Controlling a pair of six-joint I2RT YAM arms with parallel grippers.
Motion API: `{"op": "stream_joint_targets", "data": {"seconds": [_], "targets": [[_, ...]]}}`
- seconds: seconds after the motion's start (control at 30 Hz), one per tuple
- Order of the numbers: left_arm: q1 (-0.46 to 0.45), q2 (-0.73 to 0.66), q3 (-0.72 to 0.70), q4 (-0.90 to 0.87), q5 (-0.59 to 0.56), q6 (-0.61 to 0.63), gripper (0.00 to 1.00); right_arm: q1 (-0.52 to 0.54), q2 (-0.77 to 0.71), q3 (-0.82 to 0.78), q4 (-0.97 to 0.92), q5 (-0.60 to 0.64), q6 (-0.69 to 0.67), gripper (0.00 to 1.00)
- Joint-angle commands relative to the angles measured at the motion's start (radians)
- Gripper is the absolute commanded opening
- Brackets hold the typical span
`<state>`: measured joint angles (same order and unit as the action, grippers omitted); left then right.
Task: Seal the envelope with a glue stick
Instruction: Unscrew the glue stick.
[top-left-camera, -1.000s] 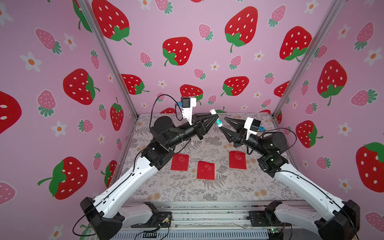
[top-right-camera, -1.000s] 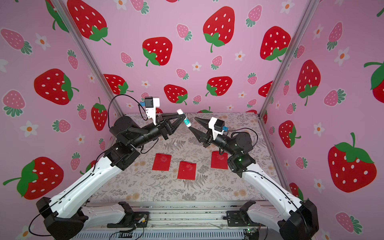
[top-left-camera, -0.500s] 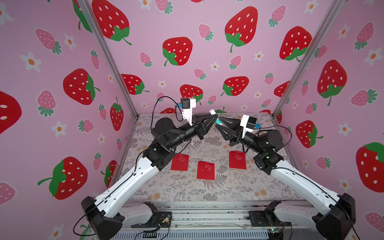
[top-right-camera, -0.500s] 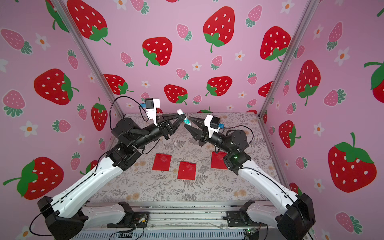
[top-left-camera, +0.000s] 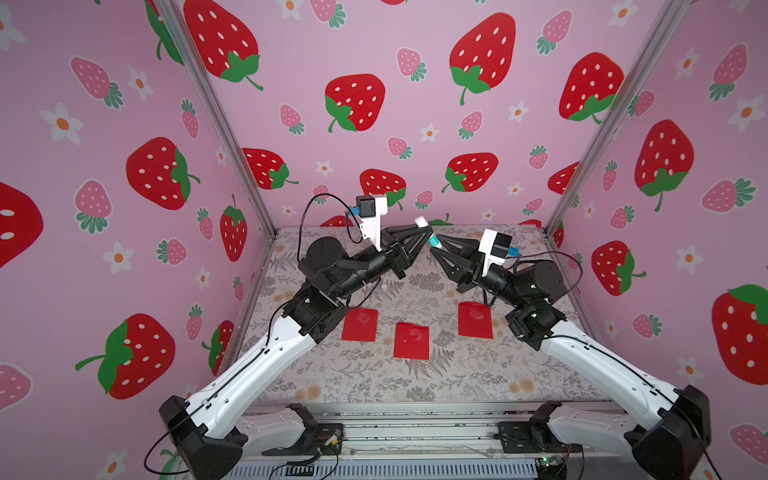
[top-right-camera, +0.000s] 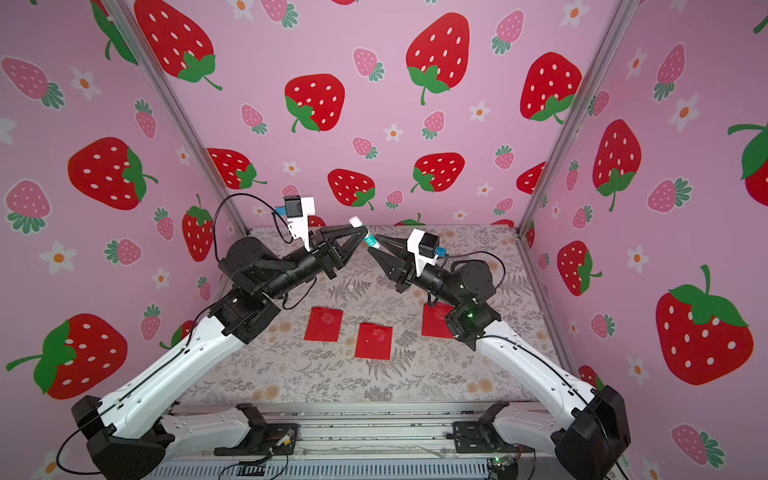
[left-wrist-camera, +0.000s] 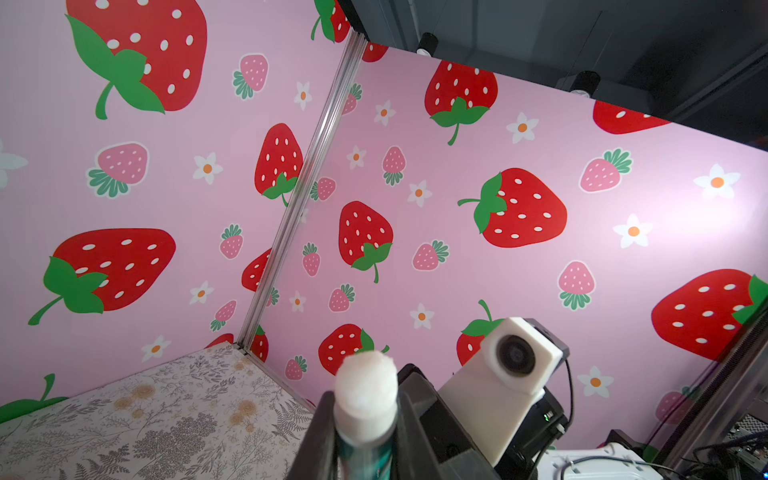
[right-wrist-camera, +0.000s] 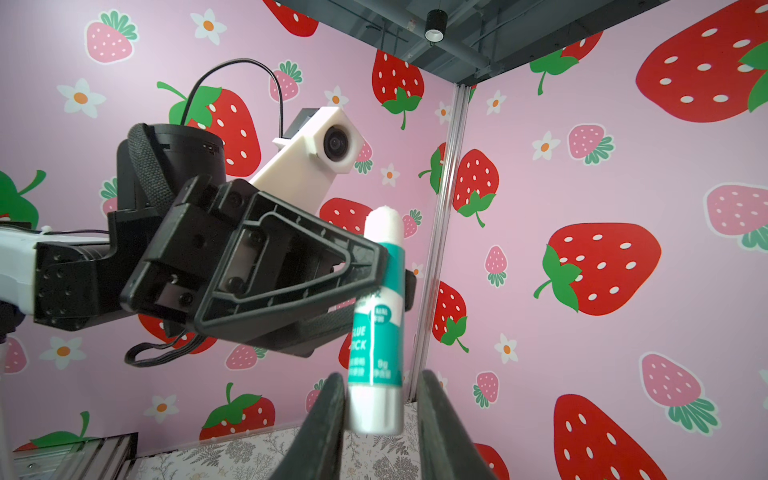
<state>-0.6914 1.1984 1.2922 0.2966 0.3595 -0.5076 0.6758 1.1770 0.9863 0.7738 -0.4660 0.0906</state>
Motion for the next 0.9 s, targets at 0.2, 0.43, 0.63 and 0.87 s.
{"op": "stream_joint_targets", "data": {"seconds": [0.2,0.43,0.63,0.87], "targets": [[-0.002,-0.017,0.01,0.041,0.014,0.015,0.0,0.006,0.006,0.041,0.003,0.018,0.024,0.2],[0.0,-0.02,0.036,0.015,0.115,0.1,0.0,0.006,-0.02,0.057,-0.074,-0.012,0.091,0.0],[0.001,-0.025,0.108,-0.061,0.43,0.231,0.0,0.006,-0.097,0.058,-0.172,-0.219,0.26,0.0],[-0.003,0.055,0.269,-0.229,0.927,0.303,0.0,0.007,-0.119,0.084,-0.202,-0.635,0.465,0.0]]}}
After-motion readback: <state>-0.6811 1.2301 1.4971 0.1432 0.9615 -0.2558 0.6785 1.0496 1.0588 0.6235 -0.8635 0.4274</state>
